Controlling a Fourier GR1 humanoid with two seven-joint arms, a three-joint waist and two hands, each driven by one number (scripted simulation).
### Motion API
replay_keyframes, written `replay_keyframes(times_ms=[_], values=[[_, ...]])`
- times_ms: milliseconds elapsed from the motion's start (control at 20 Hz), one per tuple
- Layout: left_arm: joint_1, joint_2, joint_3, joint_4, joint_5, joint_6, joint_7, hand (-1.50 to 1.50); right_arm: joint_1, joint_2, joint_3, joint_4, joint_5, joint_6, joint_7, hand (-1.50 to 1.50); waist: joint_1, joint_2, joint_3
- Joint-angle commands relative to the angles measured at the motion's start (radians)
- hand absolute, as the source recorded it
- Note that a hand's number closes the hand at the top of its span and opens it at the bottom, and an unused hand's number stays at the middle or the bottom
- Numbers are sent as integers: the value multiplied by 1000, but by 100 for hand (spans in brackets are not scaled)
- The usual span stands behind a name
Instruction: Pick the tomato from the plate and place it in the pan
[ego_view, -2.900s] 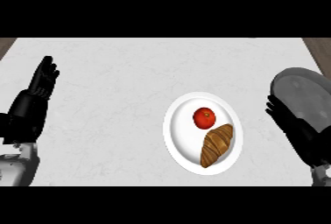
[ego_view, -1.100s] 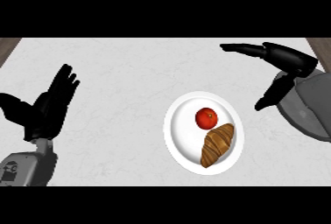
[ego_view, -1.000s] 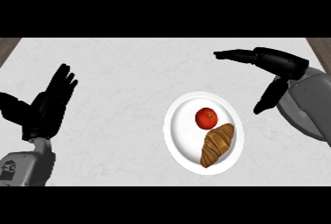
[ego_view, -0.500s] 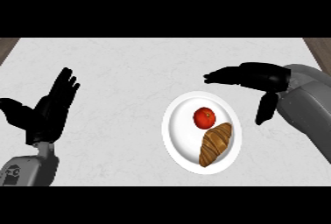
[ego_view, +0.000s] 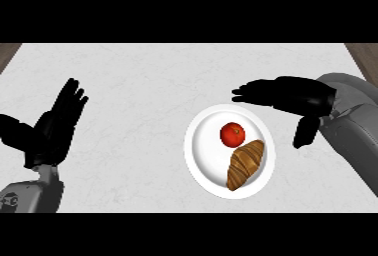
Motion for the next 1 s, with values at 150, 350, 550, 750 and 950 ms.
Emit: replay_keyframes(times_ms=[150, 350, 550, 750, 950], values=[[17, -7, 18, -12, -17, -17, -4, 0, 37, 120, -57, -109, 57, 85, 95, -150, 5, 1, 0], [-58, -28, 35, 88, -7, -23, -16, 0, 66, 134, -52, -121, 125, 117, 140, -150, 0, 2, 0], [31, -12, 31, -26, -15, -40, 17, 0, 66, 220, -41, -84, 203, 98, 196, -150, 7, 2, 0], [-38, -25, 43, 28, -26, -32, 14, 0, 32, 275, -66, 58, 264, 32, 127, -150, 9, 4, 0], [-64, -25, 51, 27, -39, -28, 32, 0, 112, 306, -46, 8, 313, 16, 123, -150, 3, 3, 0]])
